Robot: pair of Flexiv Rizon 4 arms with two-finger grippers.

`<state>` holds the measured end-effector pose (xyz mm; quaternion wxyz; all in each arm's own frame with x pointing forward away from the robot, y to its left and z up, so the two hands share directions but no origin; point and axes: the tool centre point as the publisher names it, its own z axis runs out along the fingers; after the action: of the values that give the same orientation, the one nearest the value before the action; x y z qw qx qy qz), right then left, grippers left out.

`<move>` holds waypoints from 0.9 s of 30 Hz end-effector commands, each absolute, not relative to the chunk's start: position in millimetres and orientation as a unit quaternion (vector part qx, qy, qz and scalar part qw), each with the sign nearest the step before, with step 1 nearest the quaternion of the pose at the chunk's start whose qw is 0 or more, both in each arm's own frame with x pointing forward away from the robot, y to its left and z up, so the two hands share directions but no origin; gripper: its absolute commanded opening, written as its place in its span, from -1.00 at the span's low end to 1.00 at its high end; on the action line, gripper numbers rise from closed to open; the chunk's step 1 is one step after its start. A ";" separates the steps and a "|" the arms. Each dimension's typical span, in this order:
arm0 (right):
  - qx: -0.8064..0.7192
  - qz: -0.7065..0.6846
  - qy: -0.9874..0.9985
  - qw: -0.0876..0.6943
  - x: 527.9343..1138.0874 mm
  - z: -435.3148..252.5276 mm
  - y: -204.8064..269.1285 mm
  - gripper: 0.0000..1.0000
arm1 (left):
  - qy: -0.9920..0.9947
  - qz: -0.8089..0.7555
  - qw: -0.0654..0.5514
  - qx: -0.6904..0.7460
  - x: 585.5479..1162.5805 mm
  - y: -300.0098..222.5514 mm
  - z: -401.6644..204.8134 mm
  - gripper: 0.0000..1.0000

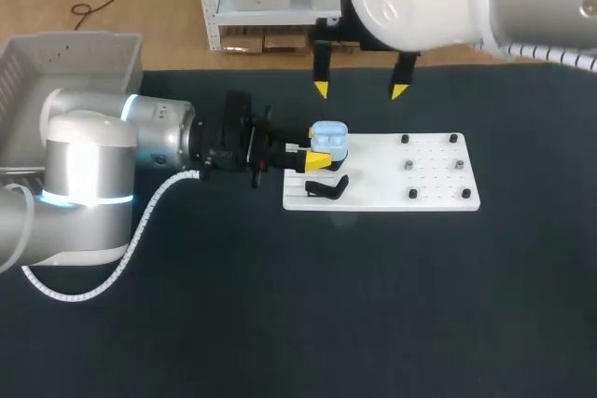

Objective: Pick up each earbud case from the left stands, insert the matching earbuds, close the lid, and place the case in the box.

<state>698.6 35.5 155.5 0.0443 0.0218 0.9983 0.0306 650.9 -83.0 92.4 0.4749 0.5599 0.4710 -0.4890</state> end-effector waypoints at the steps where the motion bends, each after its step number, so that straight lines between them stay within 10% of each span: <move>1: 0.030 0.031 0.998 0.047 707.3 142.6 31.3 1.00 | 0.471 -0.487 0.478 0.559 649.4 -83.2 91.9 -1.00; 27: 0.017 0.027 0.999 -0.028 674.3 116.0 33.0 1.00 | 0.471 -0.487 0.478 0.559 649.4 -83.2 91.9 -1.00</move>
<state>678.7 32.3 115.6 -0.0293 0.0176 0.9991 0.0270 650.9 -83.1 92.4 0.4749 0.5599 0.4710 -0.4890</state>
